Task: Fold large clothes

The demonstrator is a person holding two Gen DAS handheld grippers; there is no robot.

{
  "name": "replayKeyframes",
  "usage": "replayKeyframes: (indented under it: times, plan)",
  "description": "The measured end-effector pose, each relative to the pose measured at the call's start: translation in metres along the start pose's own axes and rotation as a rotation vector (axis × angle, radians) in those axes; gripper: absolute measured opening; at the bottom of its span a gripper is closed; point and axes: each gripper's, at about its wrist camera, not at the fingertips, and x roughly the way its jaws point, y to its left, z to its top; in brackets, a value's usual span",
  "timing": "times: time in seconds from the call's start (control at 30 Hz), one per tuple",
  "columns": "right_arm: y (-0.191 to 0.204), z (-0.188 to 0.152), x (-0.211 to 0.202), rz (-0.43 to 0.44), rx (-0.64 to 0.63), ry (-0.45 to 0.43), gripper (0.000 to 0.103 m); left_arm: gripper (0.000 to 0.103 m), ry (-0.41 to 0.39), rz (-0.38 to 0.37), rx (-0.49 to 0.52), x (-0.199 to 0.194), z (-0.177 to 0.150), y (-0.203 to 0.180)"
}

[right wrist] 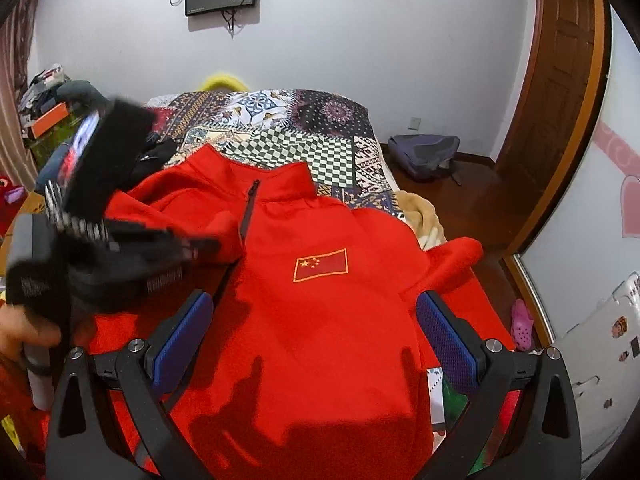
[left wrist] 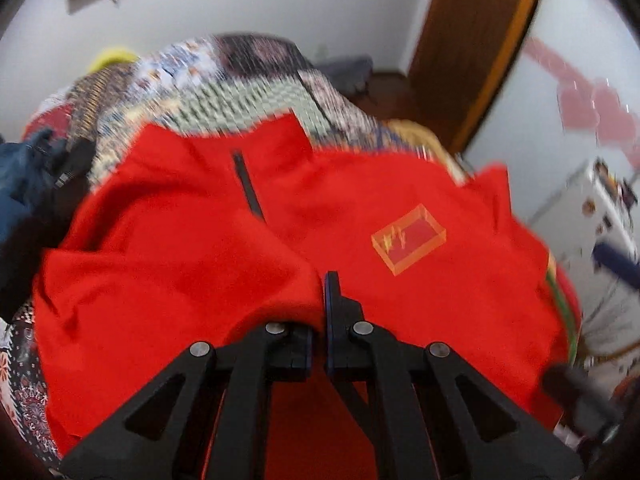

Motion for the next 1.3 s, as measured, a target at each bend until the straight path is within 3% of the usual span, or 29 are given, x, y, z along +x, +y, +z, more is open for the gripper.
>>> replayKeyframes:
  times: [0.07,0.17,0.27,0.33,0.4,0.53,0.7,0.9,1.07,1.3]
  plan:
    - [0.001,-0.001,0.002,-0.004,0.000,0.010,0.101,0.003,0.037,0.001,0.033,0.005,-0.009,-0.006]
    - [0.001,-0.003,0.002,-0.015,-0.009,0.018,0.101,0.012,0.100,-0.014,0.045,0.008,-0.021,-0.008]
    - [0.002,-0.002,0.001,-0.030,-0.017,0.017,0.101,0.032,0.119,-0.030,0.035,0.001,-0.027,-0.004]
    - [0.002,0.000,-0.002,-0.036,-0.020,0.010,0.101,0.046,0.100,-0.023,0.033,-0.012,-0.033,0.000]
    - [0.003,0.002,-0.005,-0.038,-0.025,-0.001,0.101,0.049,0.073,-0.021,0.030,-0.029,-0.035,0.006]
    - [0.011,0.010,-0.009,-0.019,-0.053,-0.018,0.101,0.065,-0.011,0.011,0.005,-0.070,-0.041,0.029]
    - [0.035,0.024,-0.003,0.052,-0.121,-0.025,0.101,0.070,-0.106,0.119,-0.058,-0.115,-0.053,0.075]
    - [0.085,0.036,0.013,0.149,-0.275,0.002,0.101,0.071,-0.135,0.249,-0.130,-0.145,-0.078,0.132]
    - [0.130,0.035,0.043,0.230,-0.401,0.091,0.100,0.072,-0.119,0.295,-0.193,-0.152,-0.104,0.166]
    - [0.181,0.025,0.083,0.293,-0.521,0.220,0.098,0.072,-0.061,0.296,-0.275,-0.134,-0.136,0.198]
